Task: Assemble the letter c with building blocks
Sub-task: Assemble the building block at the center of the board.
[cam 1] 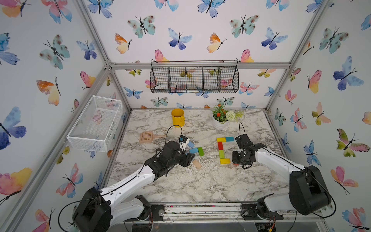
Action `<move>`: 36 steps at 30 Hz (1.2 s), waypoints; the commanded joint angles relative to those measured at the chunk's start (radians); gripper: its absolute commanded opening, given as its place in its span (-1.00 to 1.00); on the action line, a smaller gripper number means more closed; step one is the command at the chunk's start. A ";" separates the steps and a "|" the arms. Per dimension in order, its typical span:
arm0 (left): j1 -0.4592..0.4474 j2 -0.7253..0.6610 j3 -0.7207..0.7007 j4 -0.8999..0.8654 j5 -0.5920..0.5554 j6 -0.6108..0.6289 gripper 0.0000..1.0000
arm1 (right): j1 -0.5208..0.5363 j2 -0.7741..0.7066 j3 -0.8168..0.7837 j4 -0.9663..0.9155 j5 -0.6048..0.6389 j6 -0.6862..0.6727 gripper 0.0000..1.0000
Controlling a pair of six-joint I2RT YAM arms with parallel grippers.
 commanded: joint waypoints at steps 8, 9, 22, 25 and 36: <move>-0.001 -0.039 -0.025 0.038 0.168 0.078 0.26 | -0.057 0.043 -0.029 0.053 -0.043 -0.024 -0.50; 0.000 -0.036 -0.023 0.038 0.168 0.078 0.26 | -0.060 0.049 -0.027 0.056 -0.045 -0.026 -0.50; 0.001 -0.025 -0.017 0.037 0.180 0.086 0.26 | -0.097 0.120 -0.006 0.090 -0.061 -0.031 -0.41; -0.001 -0.025 -0.017 0.037 0.182 0.086 0.26 | -0.102 0.126 -0.002 0.094 -0.067 -0.032 -0.38; -0.001 -0.004 -0.007 0.030 0.169 0.082 0.26 | -0.117 0.163 0.019 0.108 -0.097 -0.031 -0.23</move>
